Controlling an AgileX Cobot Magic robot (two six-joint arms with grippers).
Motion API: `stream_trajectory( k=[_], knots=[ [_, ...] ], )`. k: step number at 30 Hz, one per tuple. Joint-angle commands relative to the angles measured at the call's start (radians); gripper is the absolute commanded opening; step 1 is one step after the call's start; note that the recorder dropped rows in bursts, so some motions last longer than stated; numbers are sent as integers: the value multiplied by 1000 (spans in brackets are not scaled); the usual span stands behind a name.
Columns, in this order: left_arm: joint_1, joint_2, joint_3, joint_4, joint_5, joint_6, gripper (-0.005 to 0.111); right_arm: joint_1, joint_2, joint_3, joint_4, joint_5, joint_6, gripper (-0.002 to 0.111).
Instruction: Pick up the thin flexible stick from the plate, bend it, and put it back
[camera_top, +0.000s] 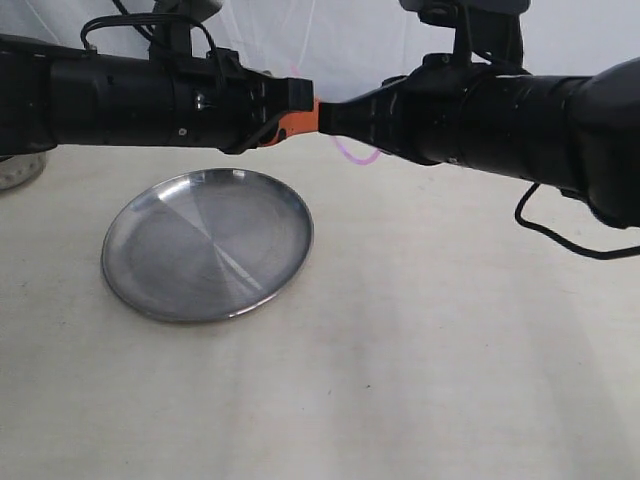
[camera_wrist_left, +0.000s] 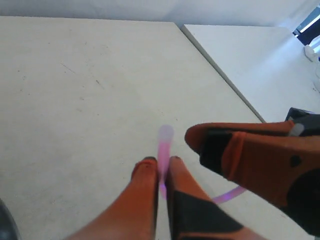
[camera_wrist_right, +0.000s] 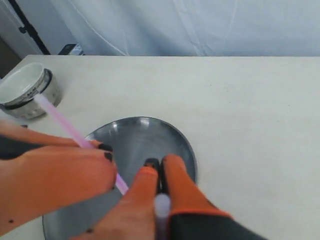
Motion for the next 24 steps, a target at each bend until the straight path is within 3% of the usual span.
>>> stream_trajectory(
  k=[1, 19, 24],
  knots=[
    [-11, -3, -5, -15, 53, 45, 0, 4, 6, 2, 74, -11, 0, -1],
    [-11, -5, -5, -15, 143, 76, 0, 4, 84, 2, 377, 103, 0, -1],
    [-11, -5, -5, -15, 166, 109, 0, 4, 84, 2, 377, 129, 12, -1]
  ],
)
